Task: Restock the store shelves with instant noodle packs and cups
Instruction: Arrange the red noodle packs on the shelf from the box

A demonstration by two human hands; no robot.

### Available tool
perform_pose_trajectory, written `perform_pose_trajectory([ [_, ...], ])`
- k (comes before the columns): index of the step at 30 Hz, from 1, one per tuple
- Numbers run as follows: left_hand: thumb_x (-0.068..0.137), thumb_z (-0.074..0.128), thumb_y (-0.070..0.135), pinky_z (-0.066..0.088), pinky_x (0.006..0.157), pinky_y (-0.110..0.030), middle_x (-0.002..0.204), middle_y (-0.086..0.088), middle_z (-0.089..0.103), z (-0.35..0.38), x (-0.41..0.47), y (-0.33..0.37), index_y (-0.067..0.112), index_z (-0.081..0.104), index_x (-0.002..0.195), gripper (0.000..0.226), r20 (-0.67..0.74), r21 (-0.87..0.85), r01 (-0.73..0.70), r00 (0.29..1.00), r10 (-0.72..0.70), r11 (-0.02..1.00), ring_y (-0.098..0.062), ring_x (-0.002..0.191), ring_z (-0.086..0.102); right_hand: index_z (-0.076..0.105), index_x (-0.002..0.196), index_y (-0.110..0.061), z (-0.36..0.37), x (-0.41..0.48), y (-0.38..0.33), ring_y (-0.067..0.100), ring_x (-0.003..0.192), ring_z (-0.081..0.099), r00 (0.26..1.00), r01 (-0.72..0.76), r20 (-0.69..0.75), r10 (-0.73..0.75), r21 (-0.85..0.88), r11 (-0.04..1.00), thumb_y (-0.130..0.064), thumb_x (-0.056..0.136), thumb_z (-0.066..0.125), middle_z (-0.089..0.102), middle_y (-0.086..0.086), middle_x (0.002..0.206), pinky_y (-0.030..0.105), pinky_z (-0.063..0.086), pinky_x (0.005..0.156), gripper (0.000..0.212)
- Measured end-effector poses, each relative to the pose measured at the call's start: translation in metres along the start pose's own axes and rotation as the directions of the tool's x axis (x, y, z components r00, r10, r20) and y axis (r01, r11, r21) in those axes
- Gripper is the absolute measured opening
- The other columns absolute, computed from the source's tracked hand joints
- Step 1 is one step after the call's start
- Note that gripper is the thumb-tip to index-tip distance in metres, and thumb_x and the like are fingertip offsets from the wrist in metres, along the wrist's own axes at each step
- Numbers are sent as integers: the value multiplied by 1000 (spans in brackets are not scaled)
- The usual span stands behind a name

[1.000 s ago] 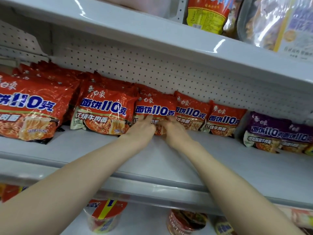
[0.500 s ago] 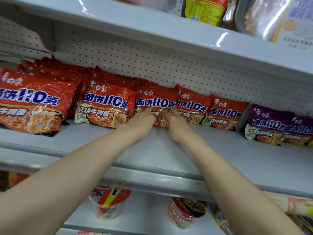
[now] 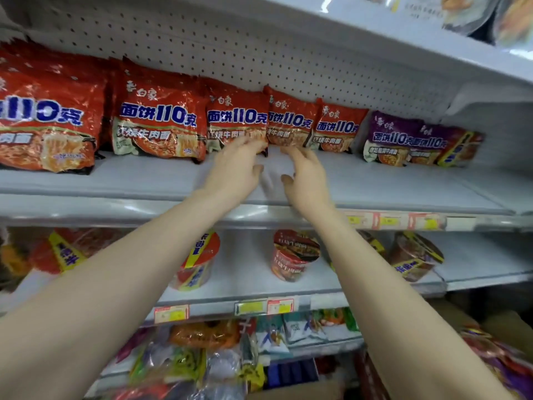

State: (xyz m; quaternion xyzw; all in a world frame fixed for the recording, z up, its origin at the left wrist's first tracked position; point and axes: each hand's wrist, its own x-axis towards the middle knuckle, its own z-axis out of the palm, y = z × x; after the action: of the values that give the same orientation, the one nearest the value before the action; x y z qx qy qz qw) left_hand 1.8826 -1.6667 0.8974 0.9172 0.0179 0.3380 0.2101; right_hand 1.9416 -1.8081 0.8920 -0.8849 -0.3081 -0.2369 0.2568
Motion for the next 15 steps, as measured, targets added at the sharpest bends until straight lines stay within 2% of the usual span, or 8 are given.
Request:
perform_pose_trajectory([
  [5,91,61,12,40,98,-38,128,-7,55,20,-53,18,16,56,132,42,-27,-131,-72,997,69,989,-26,117,54,55,135,-9,-6,-79,15,38,111,53,991,-37,-133,27,-71,997,5,83,57,53,18,126,42,45,87,54],
  [8,88,59,6,37,98,-34,122,-8,57,37,-85,31,15,61,125,38,-70,-147,-147,988,138,978,-29,116,50,58,130,-7,-6,-130,28,38,111,53,981,-65,-189,37,-143,988,4,80,58,56,19,123,44,45,89,51],
  [12,85,56,2,35,96,-30,118,-11,58,64,-119,52,11,63,118,36,-117,-164,-251,965,234,954,-29,115,48,56,133,-7,-7,-187,50,37,116,50,979,-140,-169,112,-159,977,2,82,61,54,19,128,41,41,95,52],
  [15,84,57,3,36,94,-29,117,-9,59,93,-143,69,13,64,119,37,-64,-209,-268,963,260,941,-28,111,49,55,134,-8,-6,-227,72,36,117,49,974,-204,-130,185,-150,967,0,86,60,53,17,129,43,43,93,49],
])
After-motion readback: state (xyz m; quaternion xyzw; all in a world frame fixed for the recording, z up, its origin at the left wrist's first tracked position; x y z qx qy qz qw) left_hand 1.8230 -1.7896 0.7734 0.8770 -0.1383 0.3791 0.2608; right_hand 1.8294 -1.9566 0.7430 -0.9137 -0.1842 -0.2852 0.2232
